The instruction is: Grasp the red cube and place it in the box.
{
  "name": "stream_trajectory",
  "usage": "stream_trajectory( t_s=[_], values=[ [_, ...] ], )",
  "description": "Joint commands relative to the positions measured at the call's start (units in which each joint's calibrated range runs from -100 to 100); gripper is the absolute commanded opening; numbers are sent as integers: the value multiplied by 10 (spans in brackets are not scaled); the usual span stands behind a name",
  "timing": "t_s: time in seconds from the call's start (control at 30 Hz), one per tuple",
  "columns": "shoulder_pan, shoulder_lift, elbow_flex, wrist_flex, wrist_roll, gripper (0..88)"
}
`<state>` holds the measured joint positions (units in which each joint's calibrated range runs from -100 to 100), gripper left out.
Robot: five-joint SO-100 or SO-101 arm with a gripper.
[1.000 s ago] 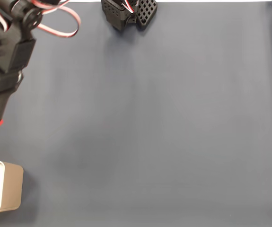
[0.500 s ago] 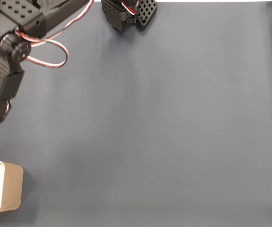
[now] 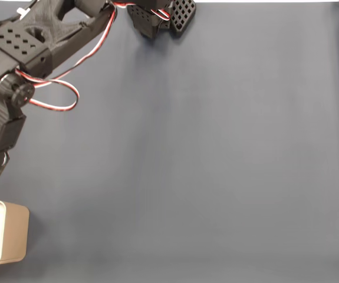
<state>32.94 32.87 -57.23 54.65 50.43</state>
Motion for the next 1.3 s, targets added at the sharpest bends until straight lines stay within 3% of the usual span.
stream_trajectory(
  t_s=[0.0,1.27],
  values=[
    [-3,11,-63,-13,0,0],
    [-15,126,-181,-41,-1,0]
  ],
)
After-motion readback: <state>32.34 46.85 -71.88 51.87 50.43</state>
